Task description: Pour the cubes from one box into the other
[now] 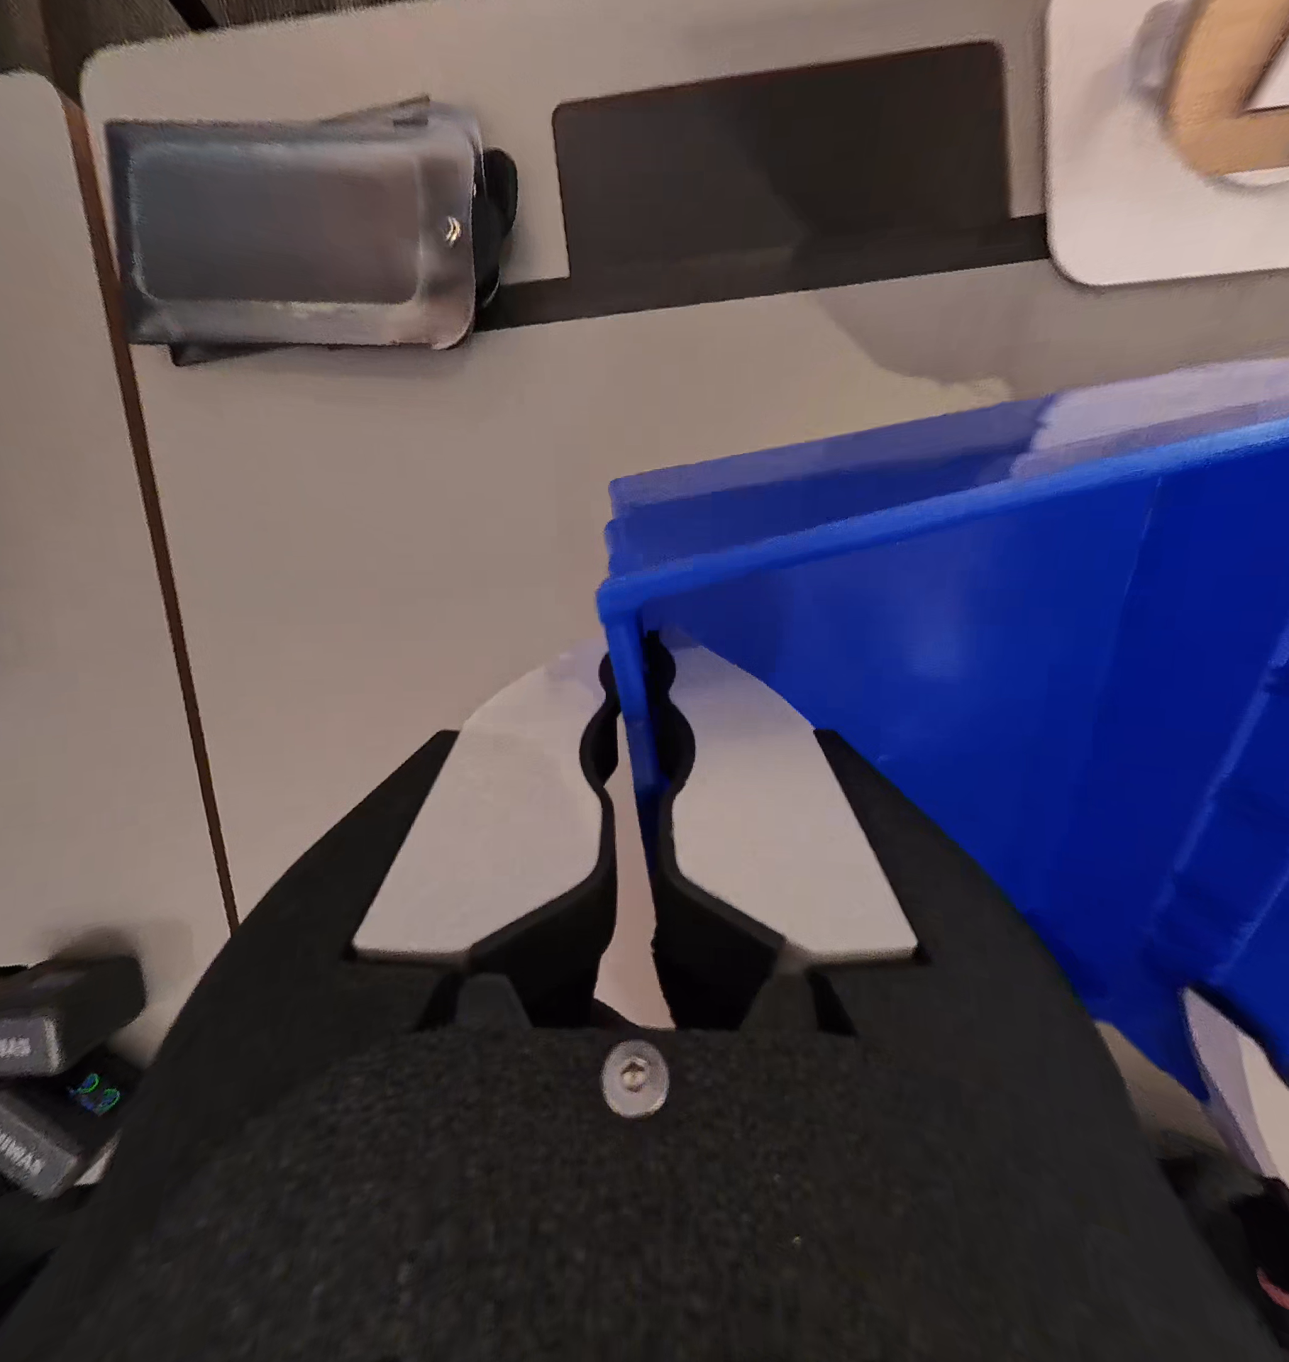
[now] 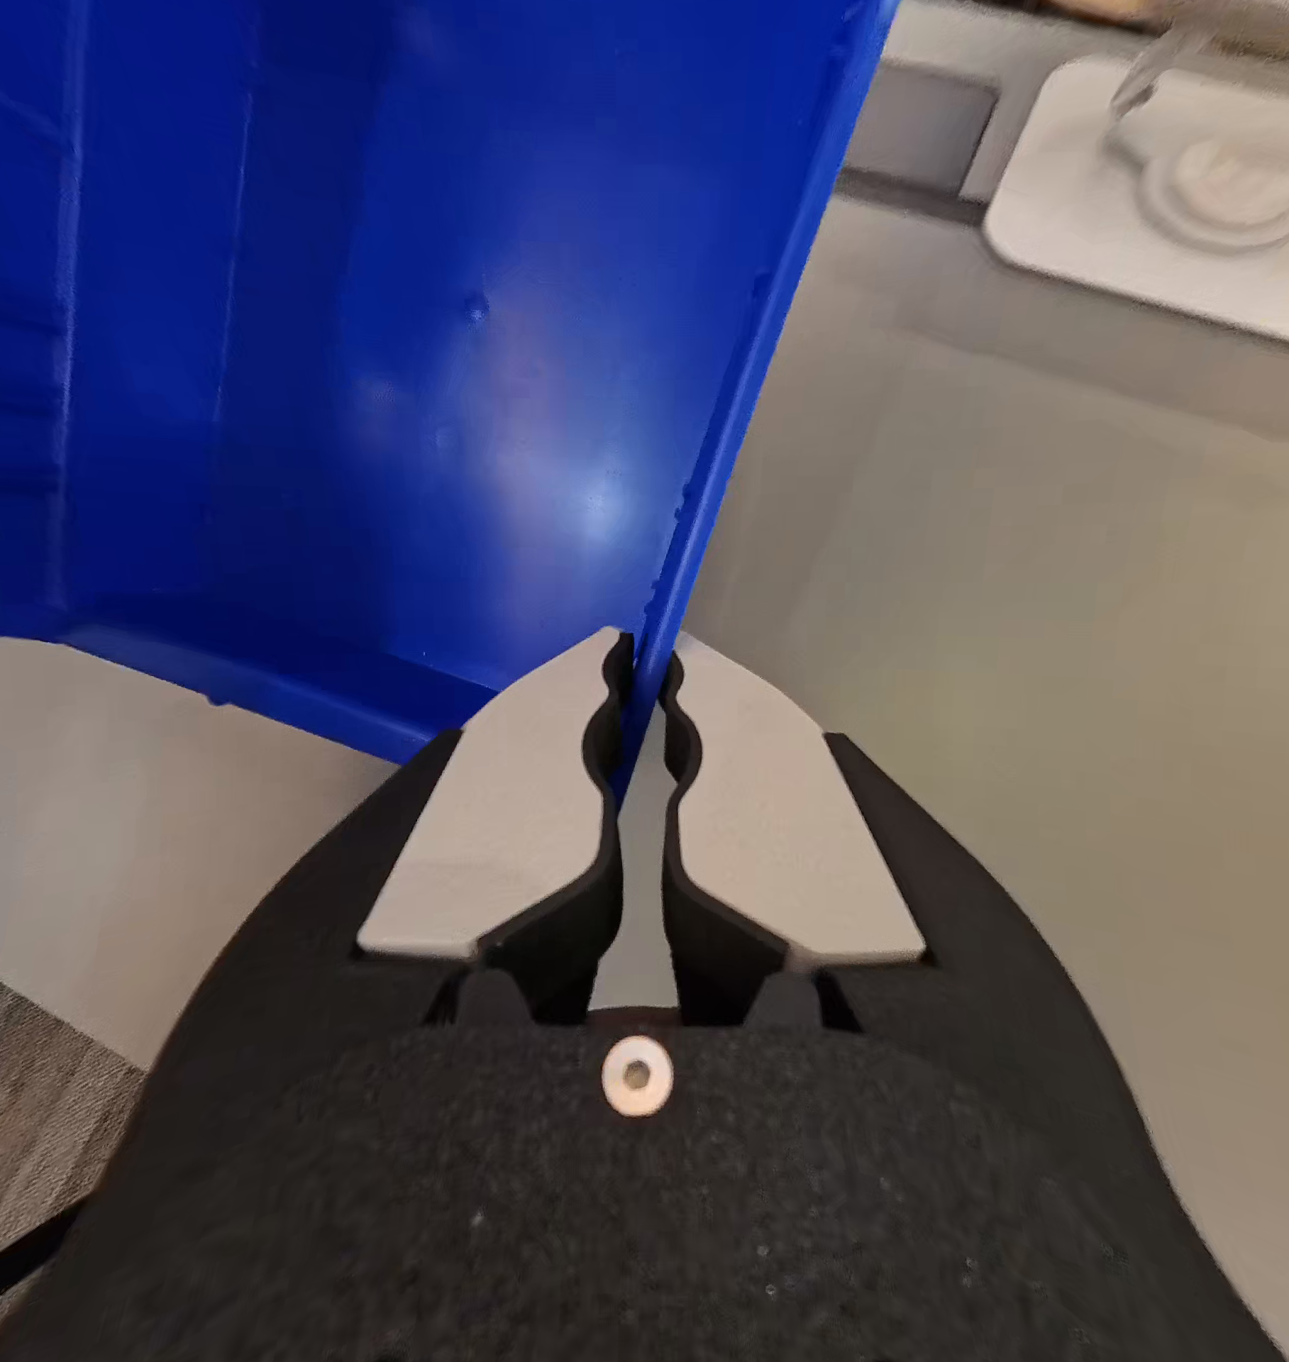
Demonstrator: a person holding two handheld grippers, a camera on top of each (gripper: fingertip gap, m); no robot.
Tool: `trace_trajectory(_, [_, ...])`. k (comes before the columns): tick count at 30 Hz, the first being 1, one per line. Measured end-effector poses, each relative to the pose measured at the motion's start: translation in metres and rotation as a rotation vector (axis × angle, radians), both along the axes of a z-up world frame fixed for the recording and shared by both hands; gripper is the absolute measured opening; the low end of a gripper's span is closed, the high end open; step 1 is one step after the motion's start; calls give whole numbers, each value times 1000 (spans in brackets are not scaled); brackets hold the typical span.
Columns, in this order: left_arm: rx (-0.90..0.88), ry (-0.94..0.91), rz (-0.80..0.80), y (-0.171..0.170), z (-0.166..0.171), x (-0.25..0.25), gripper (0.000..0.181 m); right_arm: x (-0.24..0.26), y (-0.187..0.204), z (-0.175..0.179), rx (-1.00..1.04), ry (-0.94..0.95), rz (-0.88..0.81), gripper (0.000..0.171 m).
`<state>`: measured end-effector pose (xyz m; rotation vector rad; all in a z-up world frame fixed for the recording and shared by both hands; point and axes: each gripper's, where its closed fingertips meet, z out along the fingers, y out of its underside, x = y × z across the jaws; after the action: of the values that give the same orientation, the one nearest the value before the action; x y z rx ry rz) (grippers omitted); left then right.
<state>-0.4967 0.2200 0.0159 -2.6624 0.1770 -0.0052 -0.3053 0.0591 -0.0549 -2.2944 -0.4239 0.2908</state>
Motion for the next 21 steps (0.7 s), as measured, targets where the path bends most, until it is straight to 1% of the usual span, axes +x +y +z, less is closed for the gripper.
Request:
trace_trajectory(5, [-166,-53,-15,39,-69,-14,5,-8,34,-34,-135,-28,15,5])
trace_trajectory(9, [-278,-73,-87,63,-110,-14,6,-11,48,-53,-261,-51,53,8])
trace_trajectory(12, [-308,-72,-90,79,-131,-12,5,-19,55,-59,-315,-18,65,12])
trace_trajectory(16, [-370,-77,-62,83,-161,-19,6,-20,66,-65,-343,-39,70,11])
trace_trajectory(19, [-330,-149,-28,90,-164,-24,5,-24,73,-66,-334,3,75,11])
trace_trajectory(21, [-322,-136,-36,90,-163,-26,6,-26,73,-70,-339,-5,88,13])
